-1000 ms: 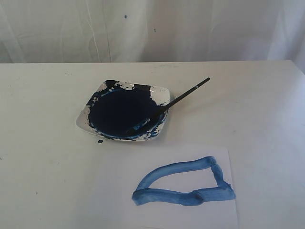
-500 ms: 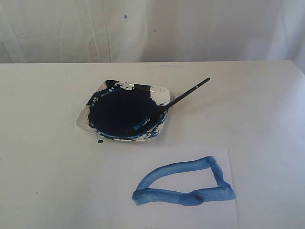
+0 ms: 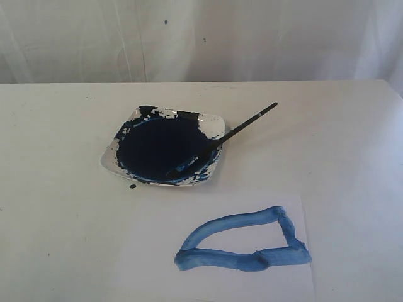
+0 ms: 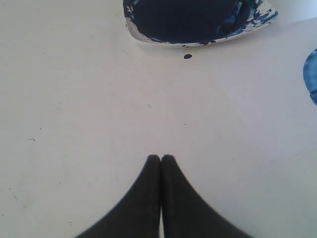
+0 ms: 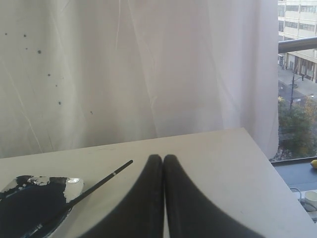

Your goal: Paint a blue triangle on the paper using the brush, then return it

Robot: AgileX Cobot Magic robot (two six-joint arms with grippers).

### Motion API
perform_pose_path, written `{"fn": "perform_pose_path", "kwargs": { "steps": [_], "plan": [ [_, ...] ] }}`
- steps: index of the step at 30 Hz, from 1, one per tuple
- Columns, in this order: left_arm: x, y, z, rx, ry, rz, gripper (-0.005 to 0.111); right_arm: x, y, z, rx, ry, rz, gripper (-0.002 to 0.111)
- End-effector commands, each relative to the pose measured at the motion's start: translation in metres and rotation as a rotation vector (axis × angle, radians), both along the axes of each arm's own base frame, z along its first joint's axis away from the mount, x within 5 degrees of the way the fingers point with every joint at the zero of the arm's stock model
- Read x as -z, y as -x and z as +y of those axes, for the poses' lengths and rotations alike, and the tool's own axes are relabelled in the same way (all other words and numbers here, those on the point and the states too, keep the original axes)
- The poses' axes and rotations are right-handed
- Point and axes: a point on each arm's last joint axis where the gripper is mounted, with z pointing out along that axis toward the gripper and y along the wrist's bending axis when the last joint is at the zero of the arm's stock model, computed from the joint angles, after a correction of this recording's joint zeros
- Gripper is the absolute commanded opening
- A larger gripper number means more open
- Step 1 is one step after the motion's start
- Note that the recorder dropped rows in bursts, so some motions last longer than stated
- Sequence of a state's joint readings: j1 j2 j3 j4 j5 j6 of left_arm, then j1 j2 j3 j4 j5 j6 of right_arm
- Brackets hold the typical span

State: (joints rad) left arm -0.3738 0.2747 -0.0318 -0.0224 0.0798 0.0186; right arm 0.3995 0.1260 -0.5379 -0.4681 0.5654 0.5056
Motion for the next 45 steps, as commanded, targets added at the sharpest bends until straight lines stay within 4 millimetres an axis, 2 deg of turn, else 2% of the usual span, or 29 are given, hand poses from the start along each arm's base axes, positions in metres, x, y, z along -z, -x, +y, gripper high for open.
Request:
{"fn": "perform_pose_path", "kwargs": {
  "steps": [1, 13, 18, 33, 45],
  "plan": [
    [0.008, 0.003, 0.0, 0.011, -0.009, 0.012, 0.0, 0.001, 0.0, 0.0, 0.004, 0.013, -0.007, 0.0],
    [0.013, 0.014, 0.004, 0.022, -0.01, 0.019, 0.0, 0.001, 0.0, 0.0, 0.004, 0.013, -0.007, 0.0],
    [0.007, 0.019, 0.006, 0.019, 0.019, -0.084, 0.0, 0.001, 0.0, 0.0, 0.004, 0.013, -0.007, 0.0],
    [0.009, 0.014, 0.027, -0.405, 0.005, -0.068, 0.0, 0.001, 0.0, 0.0, 0.002, -0.003, -0.004, 0.0],
    [0.009, 0.014, 0.028, -0.416, 0.005, -0.068, 0.0, 0.001, 0.0, 0.0, 0.002, -0.003, -0.004, 0.0]
  ]
}}
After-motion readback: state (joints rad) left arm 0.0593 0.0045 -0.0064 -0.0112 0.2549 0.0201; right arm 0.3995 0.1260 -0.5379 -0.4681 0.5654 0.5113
